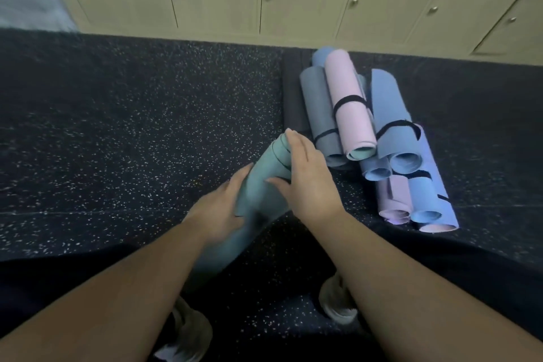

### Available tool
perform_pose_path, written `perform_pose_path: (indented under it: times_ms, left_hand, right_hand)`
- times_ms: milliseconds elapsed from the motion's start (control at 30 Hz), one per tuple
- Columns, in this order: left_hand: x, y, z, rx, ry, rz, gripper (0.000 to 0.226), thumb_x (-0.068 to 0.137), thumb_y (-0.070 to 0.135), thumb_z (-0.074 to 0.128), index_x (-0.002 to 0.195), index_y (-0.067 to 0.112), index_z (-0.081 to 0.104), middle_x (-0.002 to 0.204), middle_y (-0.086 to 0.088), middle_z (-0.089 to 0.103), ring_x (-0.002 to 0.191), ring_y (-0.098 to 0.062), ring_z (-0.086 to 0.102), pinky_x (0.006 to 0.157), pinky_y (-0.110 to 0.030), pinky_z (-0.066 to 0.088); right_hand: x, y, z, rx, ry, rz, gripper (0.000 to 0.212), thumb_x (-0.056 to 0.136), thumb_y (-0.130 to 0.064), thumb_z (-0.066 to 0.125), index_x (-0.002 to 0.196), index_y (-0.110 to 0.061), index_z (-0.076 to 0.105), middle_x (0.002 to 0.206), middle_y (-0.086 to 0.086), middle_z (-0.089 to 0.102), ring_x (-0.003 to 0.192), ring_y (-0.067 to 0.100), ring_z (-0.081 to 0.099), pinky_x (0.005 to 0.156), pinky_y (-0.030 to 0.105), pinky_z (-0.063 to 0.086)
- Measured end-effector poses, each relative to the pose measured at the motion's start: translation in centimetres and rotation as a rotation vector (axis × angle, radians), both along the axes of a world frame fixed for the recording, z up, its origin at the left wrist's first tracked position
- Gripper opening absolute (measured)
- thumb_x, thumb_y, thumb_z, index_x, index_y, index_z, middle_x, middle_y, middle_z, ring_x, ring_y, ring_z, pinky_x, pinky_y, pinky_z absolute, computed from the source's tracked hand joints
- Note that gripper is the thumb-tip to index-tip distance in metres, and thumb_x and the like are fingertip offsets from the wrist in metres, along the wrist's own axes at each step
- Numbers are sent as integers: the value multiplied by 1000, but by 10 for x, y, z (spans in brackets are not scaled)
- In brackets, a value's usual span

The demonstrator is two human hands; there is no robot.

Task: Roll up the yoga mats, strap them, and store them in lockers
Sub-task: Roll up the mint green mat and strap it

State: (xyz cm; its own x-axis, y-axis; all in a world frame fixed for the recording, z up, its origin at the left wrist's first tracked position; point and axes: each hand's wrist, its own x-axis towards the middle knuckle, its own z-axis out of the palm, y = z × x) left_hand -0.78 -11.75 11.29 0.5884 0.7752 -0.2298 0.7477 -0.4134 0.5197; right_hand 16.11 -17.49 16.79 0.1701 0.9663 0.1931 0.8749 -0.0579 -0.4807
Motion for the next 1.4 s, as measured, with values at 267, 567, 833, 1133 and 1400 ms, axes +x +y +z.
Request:
perform_pose_path:
  times_ms: [267, 567, 833, 1133, 1400]
  left_hand:
    - [35, -68, 43, 34, -288, -18, 99, 89, 18, 57, 138, 56, -20, 134, -5, 54, 91, -22, 61, 70, -31, 39]
    - [35, -105, 64, 80, -341, -76, 106, 85, 9, 55, 121, 78, -18, 148, 9, 38, 115, -23, 56, 93, -40, 45]
    - [29, -110, 55, 101, -324, -10, 94, 86, 8, 52, 132, 68, -5, 151, 12, 34, 115, -21, 58, 92, -41, 47]
    - [37, -110, 45, 9, -324, 2, 97, 82, 7, 55, 133, 71, 3, 148, 19, 37, 122, -17, 54, 95, -44, 47]
    - [28, -108, 44, -52, -266, -1, 103, 83, 11, 59, 131, 73, -7, 148, 17, 37, 112, -16, 57, 91, -41, 49]
  right_hand:
    - [-8, -73, 13, 163, -254, 25, 75, 59, -10, 87, 126, -6, 52, 131, 11, 54, 102, 37, 57, 89, 41, 51]
    - [-12, -111, 11, 90, -175, -63, 77, 70, -9, 77, 139, -2, 43, 142, 13, 45, 116, 38, 50, 104, 39, 37]
    - [-29, -111, 6, -1, -98, -115, 87, 55, -7, 85, 131, 10, 46, 135, 25, 50, 112, 38, 55, 95, 47, 47]
    - [-16, -111, 17, -169, -42, -76, 74, 93, -20, 51, 153, -17, 7, 160, -7, 5, 140, 17, 19, 112, 22, 19]
    - [-20, -108, 24, -265, 37, -9, 69, 95, -18, 45, 154, -18, 9, 161, -6, 2, 140, 18, 28, 112, 26, 26]
